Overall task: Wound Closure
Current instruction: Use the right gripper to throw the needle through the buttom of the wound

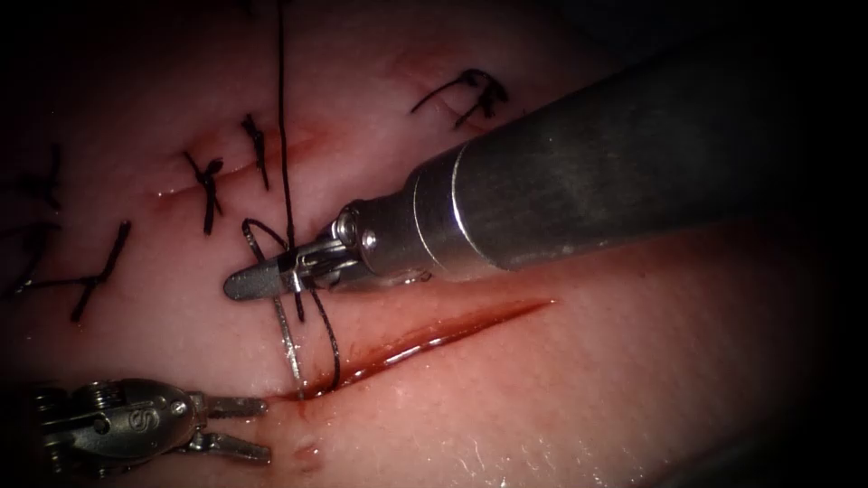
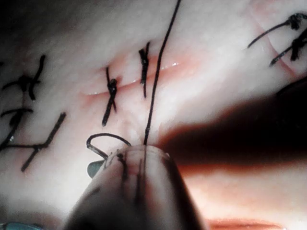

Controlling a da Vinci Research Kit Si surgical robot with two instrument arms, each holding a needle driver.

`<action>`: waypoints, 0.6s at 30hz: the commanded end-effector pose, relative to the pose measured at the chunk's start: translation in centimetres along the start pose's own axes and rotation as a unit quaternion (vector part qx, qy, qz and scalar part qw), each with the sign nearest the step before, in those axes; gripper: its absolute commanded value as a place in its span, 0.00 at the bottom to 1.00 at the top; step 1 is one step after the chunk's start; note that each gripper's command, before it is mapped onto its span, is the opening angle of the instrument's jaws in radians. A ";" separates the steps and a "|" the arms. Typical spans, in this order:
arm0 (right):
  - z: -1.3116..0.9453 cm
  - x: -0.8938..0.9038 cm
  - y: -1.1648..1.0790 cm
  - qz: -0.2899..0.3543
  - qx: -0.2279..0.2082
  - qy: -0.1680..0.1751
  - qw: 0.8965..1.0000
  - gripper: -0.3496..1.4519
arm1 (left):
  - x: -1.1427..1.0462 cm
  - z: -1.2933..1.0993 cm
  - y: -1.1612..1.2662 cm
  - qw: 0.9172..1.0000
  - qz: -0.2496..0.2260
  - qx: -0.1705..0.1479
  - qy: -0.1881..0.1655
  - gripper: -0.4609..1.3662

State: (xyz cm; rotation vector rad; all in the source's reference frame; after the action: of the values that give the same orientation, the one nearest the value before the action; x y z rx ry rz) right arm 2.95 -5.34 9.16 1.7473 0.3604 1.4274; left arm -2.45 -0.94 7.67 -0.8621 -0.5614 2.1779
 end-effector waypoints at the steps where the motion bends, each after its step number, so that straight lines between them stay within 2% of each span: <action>1: -0.01 0.06 -0.01 0.005 0.000 0.005 1.000 0.00 | -0.01 -0.01 0.01 1.000 0.000 -0.002 0.000 0.38; 6: -0.03 0.24 -0.04 0.008 0.003 0.010 1.000 0.00 | -0.04 -0.06 0.17 1.000 0.007 -0.001 0.001 0.36; 9: -0.03 0.28 -0.02 0.007 0.006 0.011 1.000 0.00 | -0.03 -0.15 0.40 1.000 0.016 0.000 0.002 0.36; 10: -0.03 0.28 -0.01 0.007 0.006 0.011 1.000 0.00 | -0.03 -0.16 0.42 1.000 0.019 0.000 0.002 0.36; 14: -0.03 0.23 0.02 0.006 0.008 0.014 1.000 0.00 | 0.06 -0.29 0.76 0.999 0.034 0.001 0.007 0.37; 18: -0.01 0.12 0.00 0.007 0.002 0.015 1.000 0.00 | 0.12 -0.31 0.88 0.999 0.038 0.002 0.009 0.37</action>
State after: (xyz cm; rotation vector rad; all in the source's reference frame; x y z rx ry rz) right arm 2.99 -5.29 9.22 1.7439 0.3710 1.4658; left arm -2.71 -1.37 6.87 -0.9138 -0.5272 2.2391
